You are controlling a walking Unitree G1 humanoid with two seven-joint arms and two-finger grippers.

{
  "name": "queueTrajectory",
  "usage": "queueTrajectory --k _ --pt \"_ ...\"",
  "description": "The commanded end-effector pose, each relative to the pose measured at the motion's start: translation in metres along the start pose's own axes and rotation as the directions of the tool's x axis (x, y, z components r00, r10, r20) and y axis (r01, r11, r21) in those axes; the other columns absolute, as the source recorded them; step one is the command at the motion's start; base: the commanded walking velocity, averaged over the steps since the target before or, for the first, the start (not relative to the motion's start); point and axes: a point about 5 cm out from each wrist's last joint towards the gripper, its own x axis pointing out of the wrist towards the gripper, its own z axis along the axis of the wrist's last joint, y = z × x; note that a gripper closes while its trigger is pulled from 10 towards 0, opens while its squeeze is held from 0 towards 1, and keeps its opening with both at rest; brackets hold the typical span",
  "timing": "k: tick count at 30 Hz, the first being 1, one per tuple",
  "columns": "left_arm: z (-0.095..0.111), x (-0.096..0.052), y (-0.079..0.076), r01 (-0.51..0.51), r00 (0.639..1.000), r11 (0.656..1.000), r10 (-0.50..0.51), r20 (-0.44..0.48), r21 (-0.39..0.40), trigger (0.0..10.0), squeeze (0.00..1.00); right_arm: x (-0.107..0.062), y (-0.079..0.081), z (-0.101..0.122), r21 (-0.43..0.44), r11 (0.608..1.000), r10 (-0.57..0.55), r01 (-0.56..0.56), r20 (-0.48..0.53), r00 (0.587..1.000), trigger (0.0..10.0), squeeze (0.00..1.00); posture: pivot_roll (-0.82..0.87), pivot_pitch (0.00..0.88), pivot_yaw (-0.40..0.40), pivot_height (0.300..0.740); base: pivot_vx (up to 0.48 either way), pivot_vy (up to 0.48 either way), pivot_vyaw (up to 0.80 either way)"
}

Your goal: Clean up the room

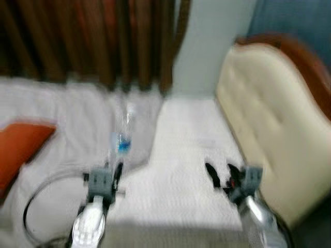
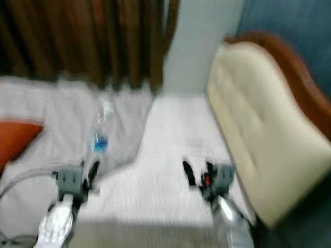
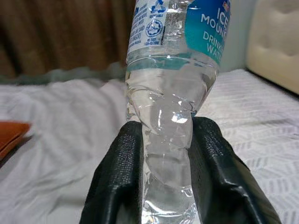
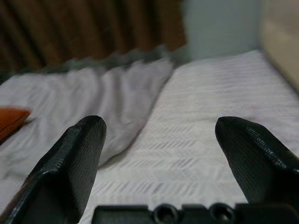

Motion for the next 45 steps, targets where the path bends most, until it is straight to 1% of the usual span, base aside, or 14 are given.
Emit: queueTrajectory --k 1,4,9,12,13,15,17,21,27,33,39,40,43,45 --pt "0.005 0.000 -0.002 0.004 1.000 1.000 -0.004 0.016 0.011 10.0 0.00 -0.001 -0.004 -0.001 -0.008 1.000 -0.005 0.005 -0.001 1.000 10.0 0.00 0.12 0.000 -0.069 0.740 0.000 -0.259 0.59" --pt "-0.002 -0.004 -0.005 -0.004 1.000 1.000 0.004 -0.020 0.012 10.0 0.00 -0.005 -0.009 -0.007 -0.013 1.000 -0.002 0.001 -0.026 1.000 10.0 0.00 0.12 0.000 -0.066 0.740 0.000 -0.480 0.58" --pt "-0.004 -0.002 -0.007 -0.003 0.999 1.000 0.003 -0.034 0.014 10.0 0.00 -0.005 -0.009 -0.010 -0.011 1.000 0.004 -0.005 -0.036 0.999 10.0 0.00 0.12 0.000 -0.064 0.740 0.000 -0.480 0.58" --pt "-0.006 0.000 -0.005 -0.024 0.999 0.999 0.025 -0.042 0.025 10.0 0.00 -0.006 -0.010 -0.013 0.016 1.000 -0.002 0.003 -0.041 0.999 10.0 0.00 0.12 0.000 -0.063 0.740 0.000 -0.480 0.58" --pt "-0.010 -0.001 0.000 -0.037 0.998 0.999 0.038 -0.043 0.040 10.0 0.00 -0.009 -0.013 -0.014 -0.017 1.000 -0.013 0.012 -0.036 0.999 10.0 0.00 0.12 0.000 -0.062 0.740 0.000 0.000 0.58" --pt "-0.011 -0.002 0.002 -0.046 0.998 0.998 0.048 -0.046 0.040 10.0 0.00 -0.010 -0.013 -0.014 -0.040 0.999 -0.012 0.011 -0.033 0.999 10.0 0.00 0.12 0.000 -0.062 0.740 0.000 0.000 0.57" --pt "-0.011 -0.002 0.002 -0.046 0.998 0.998 0.048 -0.046 0.040 10.0 0.00 -0.010 -0.013 -0.014 -0.040 0.999 -0.012 0.011 -0.033 0.999 10.0 0.00 0.12 0.000 -0.062 0.740 0.000 0.000 0.57" --pt "-0.007 0.000 -0.001 -0.047 0.999 0.998 0.047 -0.012 0.047 10.0 0.00 -0.008 -0.012 -0.015 -0.067 0.998 -0.001 0.000 -0.027 1.000 10.0 0.00 0.12 0.000 -0.068 0.740 0.000 0.000 0.55" --pt "-0.009 -0.001 -0.005 -0.040 0.999 0.997 0.041 -0.012 0.066 10.0 0.00 -0.005 -0.009 -0.015 -0.076 0.997 0.030 -0.032 -0.030 0.999 10.0 0.00 0.13 0.000 -0.078 0.740 0.000 0.000 0.54" --pt "-0.013 -0.004 -0.006 -0.044 0.999 0.999 0.045 -0.027 0.016 10.0 0.00 -0.004 -0.007 -0.017 -0.063 0.997 0.050 -0.052 -0.039 0.998 10.0 0.00 0.14 0.000 -0.089 0.740 0.000 0.000 0.52" --pt "-0.015 -0.004 -0.005 -0.053 0.998 0.997 0.055 -0.036 0.049 10.0 0.00 -0.001 -0.003 -0.018 -0.071 0.994 0.085 -0.088 -0.049 0.995 10.0 0.00 0.16 0.000 -0.100 0.740 0.000 0.000 0.51" --pt "-0.016 -0.004 -0.005 -0.056 0.998 0.998 0.058 -0.037 0.042 10.0 0.00 0.001 -0.002 -0.018 -0.071 0.993 0.091 -0.094 -0.052 0.995 10.0 0.00 0.16 0.000 -0.105 0.740 0.000 0.000 0.51" --pt "-0.016 -0.005 -0.004 -0.061 0.997 0.998 0.060 -0.043 -0.026 10.0 0.00 0.002 -0.001 -0.018 -0.070 0.993 0.095 -0.099 -0.053 0.994 10.0 0.00 0.16 0.000 -0.107 0.740 0.000 0.000 0.51" --pt "-0.018 -0.005 -0.003 -0.061 0.997 0.998 0.059 -0.051 -0.022 10.0 0.00 0.004 -0.003 -0.018 -0.072 0.994 0.075 -0.079 -0.053 0.996 10.0 0.00 0.16 0.000 -0.109 0.740 0.000 0.000 0.51"
